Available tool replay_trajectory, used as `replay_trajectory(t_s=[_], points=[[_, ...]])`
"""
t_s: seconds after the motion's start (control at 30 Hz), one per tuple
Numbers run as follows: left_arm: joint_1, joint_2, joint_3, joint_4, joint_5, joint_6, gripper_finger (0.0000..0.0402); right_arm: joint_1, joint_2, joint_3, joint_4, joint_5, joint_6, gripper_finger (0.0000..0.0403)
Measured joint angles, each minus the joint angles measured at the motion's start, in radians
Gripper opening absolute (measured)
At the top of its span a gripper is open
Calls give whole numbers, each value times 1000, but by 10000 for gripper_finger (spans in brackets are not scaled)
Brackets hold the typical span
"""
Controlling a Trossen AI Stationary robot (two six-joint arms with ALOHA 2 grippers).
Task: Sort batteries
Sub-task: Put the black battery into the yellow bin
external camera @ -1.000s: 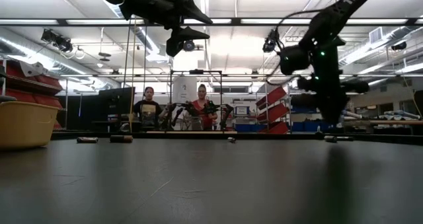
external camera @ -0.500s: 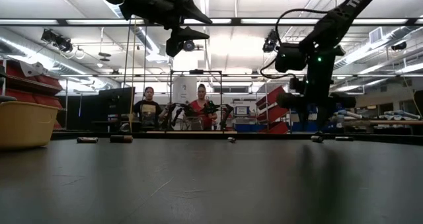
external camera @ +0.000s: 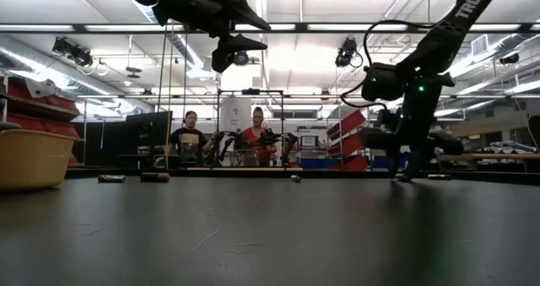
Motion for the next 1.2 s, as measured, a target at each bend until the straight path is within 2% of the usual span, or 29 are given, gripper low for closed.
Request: replay_trajectory(t_s=[0.33,0.63,0.73,1.07,1.2], points=[[0,0,0,0,0,-1,186,2,1,-2,-12,-32,-45,25],[0,0,0,0,0,-5,186,10,-15,5,33,-112,-80,23],[0,0,0,0,0,-19,186,23,-42,30,35,-147,-98,1],[2,0,0,1,-6,-53,186,58,-144,68,25,-149,-180,4],[2,0,0,1,-11,-53,186,91,-155,69,34,-254,-243,16]])
